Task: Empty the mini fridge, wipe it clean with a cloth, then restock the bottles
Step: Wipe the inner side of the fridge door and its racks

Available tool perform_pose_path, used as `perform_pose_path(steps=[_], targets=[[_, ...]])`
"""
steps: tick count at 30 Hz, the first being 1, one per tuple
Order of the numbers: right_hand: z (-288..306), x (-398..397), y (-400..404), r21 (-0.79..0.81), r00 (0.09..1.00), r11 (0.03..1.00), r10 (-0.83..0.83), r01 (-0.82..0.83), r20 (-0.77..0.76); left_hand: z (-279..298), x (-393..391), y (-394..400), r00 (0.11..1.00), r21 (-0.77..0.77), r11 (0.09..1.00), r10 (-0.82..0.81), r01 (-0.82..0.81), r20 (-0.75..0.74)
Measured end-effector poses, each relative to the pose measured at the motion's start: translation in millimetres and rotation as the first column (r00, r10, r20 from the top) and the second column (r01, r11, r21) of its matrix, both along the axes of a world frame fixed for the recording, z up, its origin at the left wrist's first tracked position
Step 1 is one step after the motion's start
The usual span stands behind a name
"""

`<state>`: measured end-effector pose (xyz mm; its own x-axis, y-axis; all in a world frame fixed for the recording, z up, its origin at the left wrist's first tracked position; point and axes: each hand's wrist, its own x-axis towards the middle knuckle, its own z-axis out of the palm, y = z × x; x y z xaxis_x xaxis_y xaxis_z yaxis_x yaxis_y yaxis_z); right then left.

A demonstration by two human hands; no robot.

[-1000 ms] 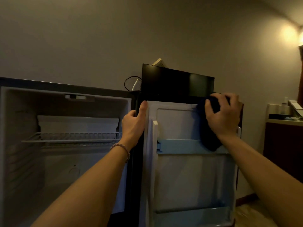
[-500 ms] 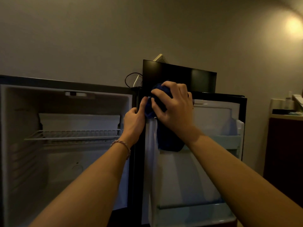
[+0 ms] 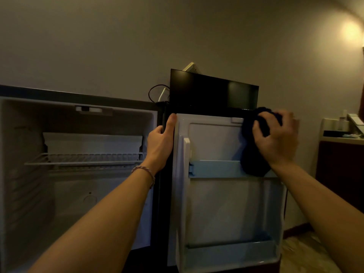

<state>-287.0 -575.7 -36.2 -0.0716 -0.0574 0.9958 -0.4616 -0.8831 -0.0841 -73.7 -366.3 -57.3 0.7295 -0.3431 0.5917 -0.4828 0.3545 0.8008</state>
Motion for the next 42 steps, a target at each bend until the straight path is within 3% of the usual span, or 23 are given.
perform_pose_path(steps=[2,6,12,17,23,38,42], targets=[[-6.8,-6.8,-5.0,0.077,0.999,0.996,0.041,-0.043,0.024,-0.4,-0.5,-0.3,1.000,-0.002,1.000,-0.005,0.005,-0.005],[-13.4,5.4,23.6,-0.022,0.987,0.987,0.155,-0.156,-0.047,-0.2,-2.5,0.0,1.000,-0.007,1.000,0.001,-0.001,-0.015],[-9.5,53.7,107.8,-0.084,0.915,0.943,0.287,-0.322,-0.284,1.2,-4.8,1.1,0.999,0.002,1.000,0.030,-0.030,-0.025],[-13.0,58.5,134.7,0.011,0.842,0.981,0.172,-0.194,-0.512,1.0,-6.5,3.1,1.000,0.004,1.000,0.003,-0.003,-0.031],[-41.4,35.6,118.8,-0.067,0.769,0.992,0.041,-0.109,-0.637,1.1,-6.7,3.9,0.999,0.011,1.000,-0.023,0.024,-0.034],[-29.1,43.0,122.4,-0.015,0.906,0.982,0.167,-0.188,-0.388,1.5,-5.9,5.0,0.996,-0.019,0.997,-0.076,0.075,-0.053],[-29.6,26.6,91.9,0.010,0.947,0.991,0.127,-0.130,-0.296,1.0,-4.4,5.1,0.997,-0.006,0.997,-0.077,0.077,-0.031]])
